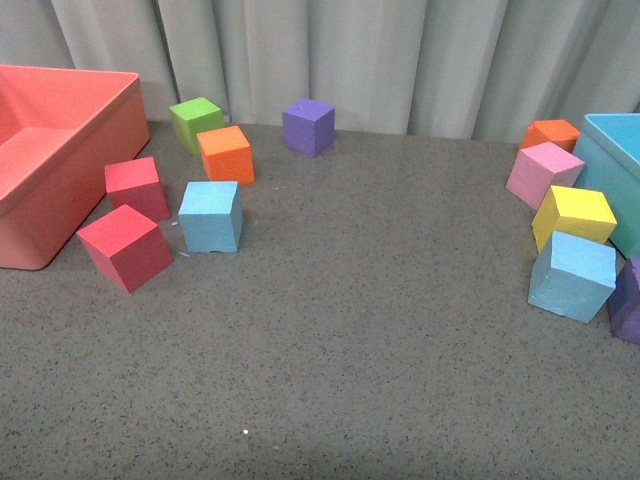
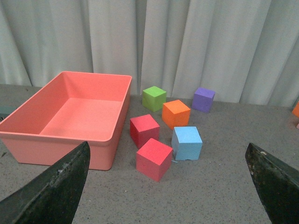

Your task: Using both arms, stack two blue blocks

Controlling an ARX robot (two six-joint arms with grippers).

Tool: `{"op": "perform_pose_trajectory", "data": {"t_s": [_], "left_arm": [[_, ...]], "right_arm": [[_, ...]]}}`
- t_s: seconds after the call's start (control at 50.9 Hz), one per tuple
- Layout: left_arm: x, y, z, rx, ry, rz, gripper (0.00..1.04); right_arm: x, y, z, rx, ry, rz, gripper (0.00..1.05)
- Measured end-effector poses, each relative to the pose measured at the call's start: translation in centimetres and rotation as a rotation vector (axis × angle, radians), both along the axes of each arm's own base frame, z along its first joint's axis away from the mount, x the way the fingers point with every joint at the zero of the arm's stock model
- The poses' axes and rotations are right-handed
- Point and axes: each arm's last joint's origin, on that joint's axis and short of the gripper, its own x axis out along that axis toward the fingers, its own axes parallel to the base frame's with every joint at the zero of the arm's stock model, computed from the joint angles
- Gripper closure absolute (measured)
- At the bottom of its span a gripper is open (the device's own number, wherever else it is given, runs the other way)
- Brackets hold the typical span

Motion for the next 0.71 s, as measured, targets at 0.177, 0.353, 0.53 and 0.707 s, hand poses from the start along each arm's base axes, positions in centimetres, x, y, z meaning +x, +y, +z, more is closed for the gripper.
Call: {"op": "perform_pose_trajectory", "data": {"t_s": [0.177, 0.353, 0.53, 0.707], "left_arm": [[0.0, 0.0, 0.0, 0.000, 0.000, 0.001, 0.07], [0.0, 0.0, 0.0, 0.000, 0.000, 0.000, 0.07], [0.0, 0.0, 0.0, 0.000, 0.000, 0.000, 0.07], [0.0, 0.0, 0.0, 0.000, 0.000, 0.000, 0.07]], "right_arm": [[1.0, 0.1, 0.4, -0.169, 0.131, -0.282, 0.10], [6.0, 0.4, 1.9, -0.144, 0.252, -0.265, 0.10], [15.5, 1.0, 0.0, 0.034, 0.583, -0.218, 0.10], [21.9, 1.8, -2.7, 0.158, 0.846, -0.231, 0.10]]}}
